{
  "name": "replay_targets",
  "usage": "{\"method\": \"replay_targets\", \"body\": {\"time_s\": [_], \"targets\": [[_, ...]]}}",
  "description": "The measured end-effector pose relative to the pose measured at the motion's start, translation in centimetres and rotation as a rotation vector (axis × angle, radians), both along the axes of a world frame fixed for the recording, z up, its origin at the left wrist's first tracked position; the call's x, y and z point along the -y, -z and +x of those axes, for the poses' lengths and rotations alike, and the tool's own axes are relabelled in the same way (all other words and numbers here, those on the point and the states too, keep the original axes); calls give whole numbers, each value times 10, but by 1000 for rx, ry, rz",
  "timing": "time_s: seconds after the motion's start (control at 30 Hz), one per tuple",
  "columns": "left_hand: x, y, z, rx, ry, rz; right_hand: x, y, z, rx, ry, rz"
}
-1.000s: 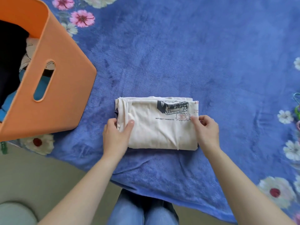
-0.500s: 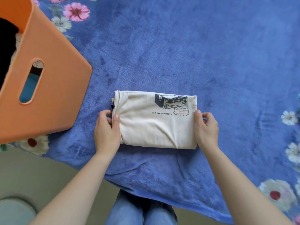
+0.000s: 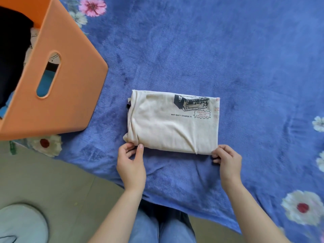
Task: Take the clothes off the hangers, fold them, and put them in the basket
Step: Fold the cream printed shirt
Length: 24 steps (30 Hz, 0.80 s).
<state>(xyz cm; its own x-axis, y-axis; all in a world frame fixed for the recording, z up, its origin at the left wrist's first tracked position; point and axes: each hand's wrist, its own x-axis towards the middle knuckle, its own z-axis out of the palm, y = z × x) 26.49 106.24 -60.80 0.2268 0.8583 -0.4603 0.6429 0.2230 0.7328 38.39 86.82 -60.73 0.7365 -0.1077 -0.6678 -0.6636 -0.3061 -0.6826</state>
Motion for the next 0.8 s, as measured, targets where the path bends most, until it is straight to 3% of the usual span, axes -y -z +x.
{"method": "replay_targets", "body": {"time_s": [0.17, 0.37, 0.47, 0.8], "targets": [[-7, 4, 5, 75, -69, -5, 7, 5, 2, -94, 147, 147], [-21, 5, -4, 58, 89, 80, 16, 8, 2, -164, 42, 230], [-36, 1, -13, 119, 101, 20, 17, 7, 5, -144, -14, 261], [-40, 16, -30, 83, 75, -200, 16, 18, -6, -18, -144, 11]]}}
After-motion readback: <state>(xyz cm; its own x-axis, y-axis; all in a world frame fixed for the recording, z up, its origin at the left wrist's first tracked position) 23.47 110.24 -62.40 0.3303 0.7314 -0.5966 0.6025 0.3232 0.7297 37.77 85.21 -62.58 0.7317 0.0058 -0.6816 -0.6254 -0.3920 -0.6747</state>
